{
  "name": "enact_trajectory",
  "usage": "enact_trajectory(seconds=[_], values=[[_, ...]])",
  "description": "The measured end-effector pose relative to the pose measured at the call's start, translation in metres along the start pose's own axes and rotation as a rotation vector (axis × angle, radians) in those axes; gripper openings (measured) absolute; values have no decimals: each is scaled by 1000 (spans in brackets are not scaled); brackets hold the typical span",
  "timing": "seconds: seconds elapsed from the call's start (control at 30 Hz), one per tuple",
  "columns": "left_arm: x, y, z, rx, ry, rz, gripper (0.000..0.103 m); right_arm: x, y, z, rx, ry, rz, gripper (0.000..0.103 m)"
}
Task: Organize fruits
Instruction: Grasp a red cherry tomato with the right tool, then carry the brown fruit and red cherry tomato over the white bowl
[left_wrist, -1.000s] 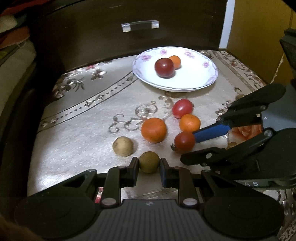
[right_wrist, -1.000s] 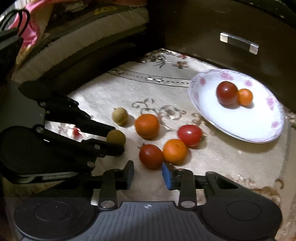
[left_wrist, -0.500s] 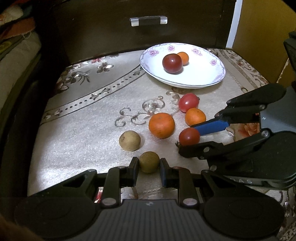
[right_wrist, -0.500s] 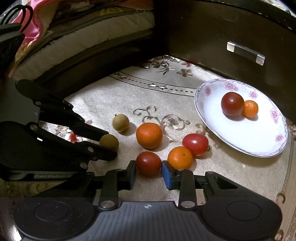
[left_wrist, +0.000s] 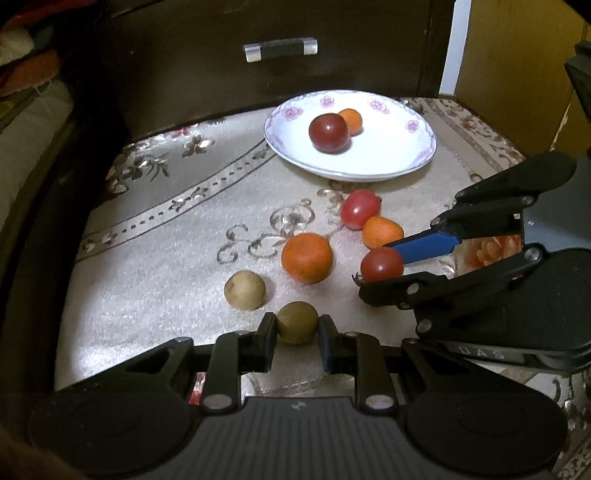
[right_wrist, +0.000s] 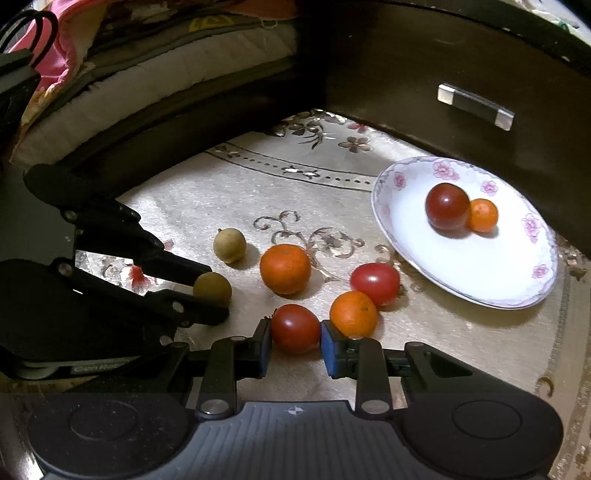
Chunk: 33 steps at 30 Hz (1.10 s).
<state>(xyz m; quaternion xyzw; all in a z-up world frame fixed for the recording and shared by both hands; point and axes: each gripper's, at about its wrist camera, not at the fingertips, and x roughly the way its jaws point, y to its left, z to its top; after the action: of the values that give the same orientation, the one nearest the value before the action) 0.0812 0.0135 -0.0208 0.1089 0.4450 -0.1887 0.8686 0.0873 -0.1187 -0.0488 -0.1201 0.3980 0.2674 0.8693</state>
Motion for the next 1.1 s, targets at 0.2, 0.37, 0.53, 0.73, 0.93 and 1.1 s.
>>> enact_trajectory(seconds=[0.2,0.37,0.53,0.73,0.93,1.1], values=[[-4,-1,4,-3,-15,2,30,-12,0,2,2,-21,-19,25],[-6,-4,7,3,-25,1,30,-16,0,3,8,-28,-34,25],[-6,-6,11,5,-34,6,30,-18,-3,6,14,-39,-54,25],[-5,-9,17,12,-44,10,30,-21,-5,7,18,-51,-81,25],[-6,-10,23,14,-55,13,30,-24,-9,9,28,-66,-99,25],[-5,-12,26,19,-59,16,29,-25,-12,9,32,-72,-113,26]])
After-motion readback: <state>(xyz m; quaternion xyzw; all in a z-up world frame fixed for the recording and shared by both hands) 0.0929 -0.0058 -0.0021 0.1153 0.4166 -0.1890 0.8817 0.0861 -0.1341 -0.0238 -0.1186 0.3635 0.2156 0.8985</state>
